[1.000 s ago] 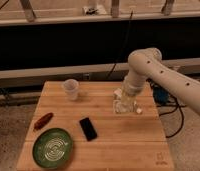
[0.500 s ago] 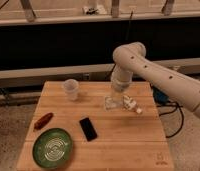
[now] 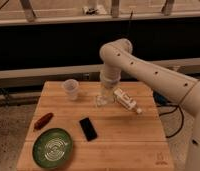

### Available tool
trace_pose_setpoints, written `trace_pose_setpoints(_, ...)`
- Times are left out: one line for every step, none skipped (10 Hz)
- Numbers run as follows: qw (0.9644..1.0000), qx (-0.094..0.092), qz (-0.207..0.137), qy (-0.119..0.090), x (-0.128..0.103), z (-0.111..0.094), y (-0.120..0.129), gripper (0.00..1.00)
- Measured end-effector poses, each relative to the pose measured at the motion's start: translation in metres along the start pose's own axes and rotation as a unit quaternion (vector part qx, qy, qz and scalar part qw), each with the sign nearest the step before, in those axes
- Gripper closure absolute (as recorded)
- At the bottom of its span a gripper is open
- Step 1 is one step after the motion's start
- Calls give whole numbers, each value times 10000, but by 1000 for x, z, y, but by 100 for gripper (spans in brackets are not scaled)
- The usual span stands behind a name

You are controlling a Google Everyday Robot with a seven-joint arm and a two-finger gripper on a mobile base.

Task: Place the white sponge in the ceramic cup

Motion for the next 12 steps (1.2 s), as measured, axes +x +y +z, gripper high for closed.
trace_pose_setpoints(10000,25,-52,9,-3,-1,-5,100)
trace_pose_setpoints(9999,57,-86,20,-5,-3,-10,100)
trace_pose_setpoints(9998,77,-159,30,-12,-5,-17,100)
trace_pose_setpoints(9997,119,-234,19,-18,-7,-28,100)
trace_pose_setpoints(9993,174,-320,16,-25,-8,-42,100)
trace_pose_setpoints(9991,187,-373,27,-30,-9,-49,100)
trace_pose_setpoints(9990,212,-393,57,-30,-13,-52,100)
trace_pose_setpoints(9989,219,-413,74,-31,-15,-56,100)
trace_pose_setpoints(9987,266,-438,70,-35,-16,-63,100)
trace_pose_setpoints(9984,307,-473,85,-37,-15,-72,100)
trace_pose_setpoints(9982,343,-491,101,-38,-15,-78,100)
trace_pose_setpoints(9980,368,-503,125,-37,-15,-82,100)
